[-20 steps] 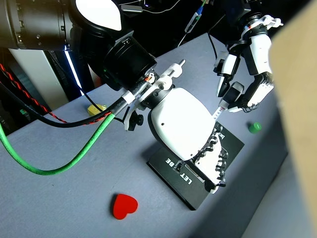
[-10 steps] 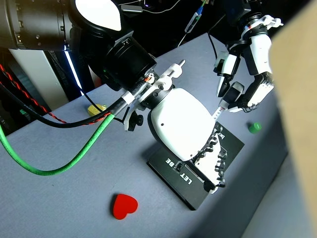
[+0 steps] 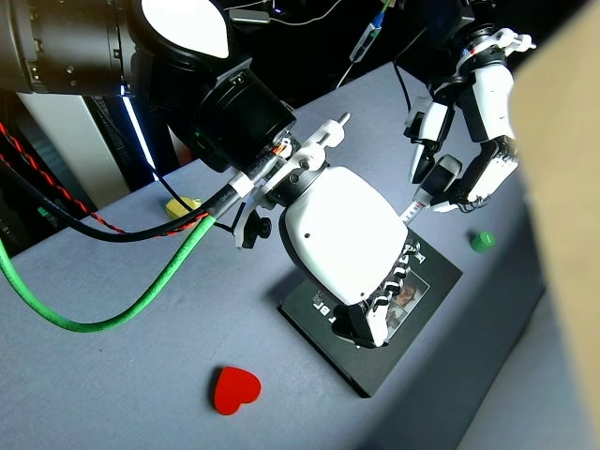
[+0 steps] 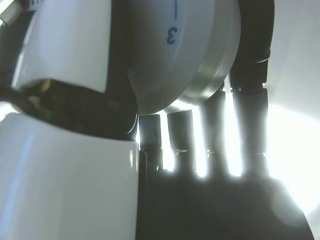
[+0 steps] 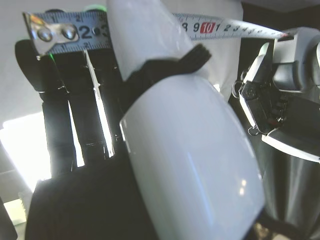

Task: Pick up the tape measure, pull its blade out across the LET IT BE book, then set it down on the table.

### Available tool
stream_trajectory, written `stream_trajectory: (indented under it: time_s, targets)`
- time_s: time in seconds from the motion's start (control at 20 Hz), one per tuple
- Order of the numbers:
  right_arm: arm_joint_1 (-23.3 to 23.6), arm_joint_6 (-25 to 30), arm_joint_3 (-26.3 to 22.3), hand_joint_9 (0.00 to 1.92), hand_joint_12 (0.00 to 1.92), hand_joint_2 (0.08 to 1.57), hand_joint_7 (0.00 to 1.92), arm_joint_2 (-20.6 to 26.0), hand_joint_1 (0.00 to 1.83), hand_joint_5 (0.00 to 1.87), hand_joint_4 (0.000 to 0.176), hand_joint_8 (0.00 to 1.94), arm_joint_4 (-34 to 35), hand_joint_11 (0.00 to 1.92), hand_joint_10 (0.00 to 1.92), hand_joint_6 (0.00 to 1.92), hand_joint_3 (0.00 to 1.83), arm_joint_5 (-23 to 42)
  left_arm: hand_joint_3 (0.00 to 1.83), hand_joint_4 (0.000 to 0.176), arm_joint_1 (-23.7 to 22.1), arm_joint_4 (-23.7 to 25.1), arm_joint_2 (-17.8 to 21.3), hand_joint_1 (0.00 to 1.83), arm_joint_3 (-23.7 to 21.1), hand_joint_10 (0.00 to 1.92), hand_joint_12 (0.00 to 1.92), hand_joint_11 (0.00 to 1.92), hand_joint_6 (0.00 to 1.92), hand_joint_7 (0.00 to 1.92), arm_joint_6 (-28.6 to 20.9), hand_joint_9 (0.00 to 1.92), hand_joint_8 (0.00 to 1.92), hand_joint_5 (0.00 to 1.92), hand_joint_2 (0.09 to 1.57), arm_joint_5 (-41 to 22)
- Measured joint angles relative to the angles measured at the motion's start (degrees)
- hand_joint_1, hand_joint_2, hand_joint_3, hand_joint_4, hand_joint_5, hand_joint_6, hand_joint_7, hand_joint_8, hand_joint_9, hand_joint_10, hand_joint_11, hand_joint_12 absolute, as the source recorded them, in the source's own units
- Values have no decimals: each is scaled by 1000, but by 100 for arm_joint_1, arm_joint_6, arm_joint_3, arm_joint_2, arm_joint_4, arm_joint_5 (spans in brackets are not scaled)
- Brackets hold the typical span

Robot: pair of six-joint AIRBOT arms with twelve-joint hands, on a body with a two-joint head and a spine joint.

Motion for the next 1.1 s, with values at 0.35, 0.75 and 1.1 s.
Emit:
stream_trajectory:
  time_s: [0.35,0.75,1.1]
  targets:
    - [0,7,-68,849,1468,1143,1012,234,1233,846,0,1109,-127,644,949,1033,1,144,0,0,0,-26,0,1391,0,1061,875,1139,817,1120,-31,1065,753,922,1073,-22]
    - [0,-168,-122,766,1439,1171,952,651,1357,782,0,1115,-125,628,1443,1059,1,494,0,0,0,-44,-11,1393,-55,1050,863,1136,797,1150,-90,1072,685,951,1063,-94]
    - [0,-334,-136,784,1468,1173,943,916,1356,760,0,1097,-146,632,1447,1095,0,796,0,0,0,-44,-11,1393,-55,1068,917,1089,767,1179,-94,1058,640,973,1059,-131]
